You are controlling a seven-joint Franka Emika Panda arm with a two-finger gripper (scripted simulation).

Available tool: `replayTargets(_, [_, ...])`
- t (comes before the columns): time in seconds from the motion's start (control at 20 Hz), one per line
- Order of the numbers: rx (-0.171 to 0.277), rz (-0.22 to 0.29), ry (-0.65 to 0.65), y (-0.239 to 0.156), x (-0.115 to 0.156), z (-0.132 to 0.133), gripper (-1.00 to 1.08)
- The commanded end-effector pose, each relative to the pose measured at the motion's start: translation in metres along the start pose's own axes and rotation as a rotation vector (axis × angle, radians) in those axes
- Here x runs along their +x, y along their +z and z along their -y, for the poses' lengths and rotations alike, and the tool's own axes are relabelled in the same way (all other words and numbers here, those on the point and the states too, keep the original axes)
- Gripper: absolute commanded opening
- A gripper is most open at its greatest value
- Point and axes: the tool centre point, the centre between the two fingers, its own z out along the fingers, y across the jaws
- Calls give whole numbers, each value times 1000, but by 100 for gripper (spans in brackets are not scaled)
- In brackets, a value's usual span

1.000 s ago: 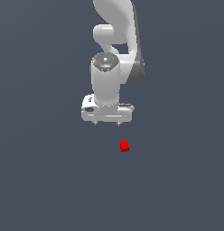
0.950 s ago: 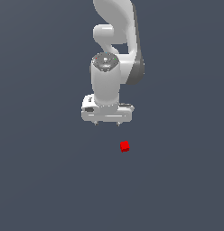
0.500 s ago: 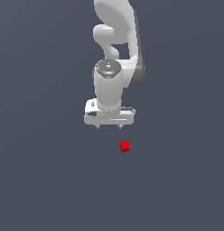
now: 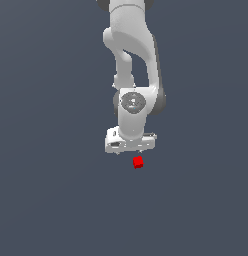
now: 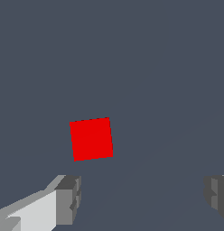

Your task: Pick up the red cube and move it to a goal position.

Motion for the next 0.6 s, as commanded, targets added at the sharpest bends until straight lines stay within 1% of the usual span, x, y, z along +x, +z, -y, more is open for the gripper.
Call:
replayTargets(0.0, [3,1,-33,20,6,12,100])
replayTargets(0.25, [5,3,-83,50,15,29,100])
replayTargets(0.55, [7,4,-116,70,21,40,100])
